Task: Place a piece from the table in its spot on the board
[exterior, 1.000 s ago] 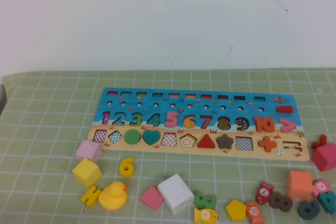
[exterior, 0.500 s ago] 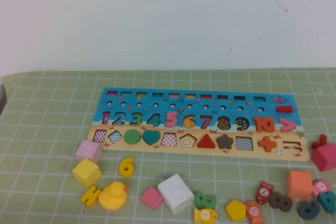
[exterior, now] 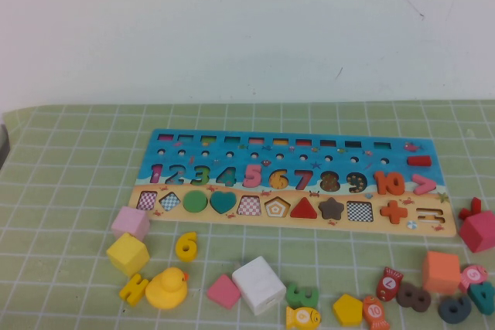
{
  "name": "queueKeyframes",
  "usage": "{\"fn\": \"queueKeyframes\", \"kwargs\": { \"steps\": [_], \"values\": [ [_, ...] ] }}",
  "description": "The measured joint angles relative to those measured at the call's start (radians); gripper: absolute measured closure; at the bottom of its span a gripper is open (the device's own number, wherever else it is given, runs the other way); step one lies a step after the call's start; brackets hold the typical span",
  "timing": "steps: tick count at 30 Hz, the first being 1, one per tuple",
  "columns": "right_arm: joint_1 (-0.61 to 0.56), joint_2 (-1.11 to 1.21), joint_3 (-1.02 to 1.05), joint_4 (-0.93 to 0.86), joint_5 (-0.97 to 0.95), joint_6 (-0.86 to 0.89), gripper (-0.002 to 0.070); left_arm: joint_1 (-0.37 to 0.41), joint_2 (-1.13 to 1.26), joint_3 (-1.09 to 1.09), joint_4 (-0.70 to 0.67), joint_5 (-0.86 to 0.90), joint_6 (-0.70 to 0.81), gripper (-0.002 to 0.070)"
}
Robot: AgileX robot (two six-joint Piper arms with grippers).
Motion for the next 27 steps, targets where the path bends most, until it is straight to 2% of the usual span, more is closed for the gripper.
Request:
{"fn": "queueKeyframes", "kwargs": {
  "steps": [20, 23, 27],
  "values": [
    [0.000, 0.000, 0.000, 0.000, 0.000, 0.000, 0.0679, 0.000, 0.000, 0.000, 0.002, -0.027, 0.000, 0.0677],
    [0.000, 0.000, 0.000, 0.000, 0.000, 0.000, 0.0679, 0.000, 0.000, 0.002, 0.011, -0.097, 0.000, 0.0677],
    [0.000, 0.000, 0.000, 0.000, 0.000, 0.000, 0.0679, 0.000, 0.000, 0.002, 0.102, -0.357, 0.002, 0.0677]
  ]
}}
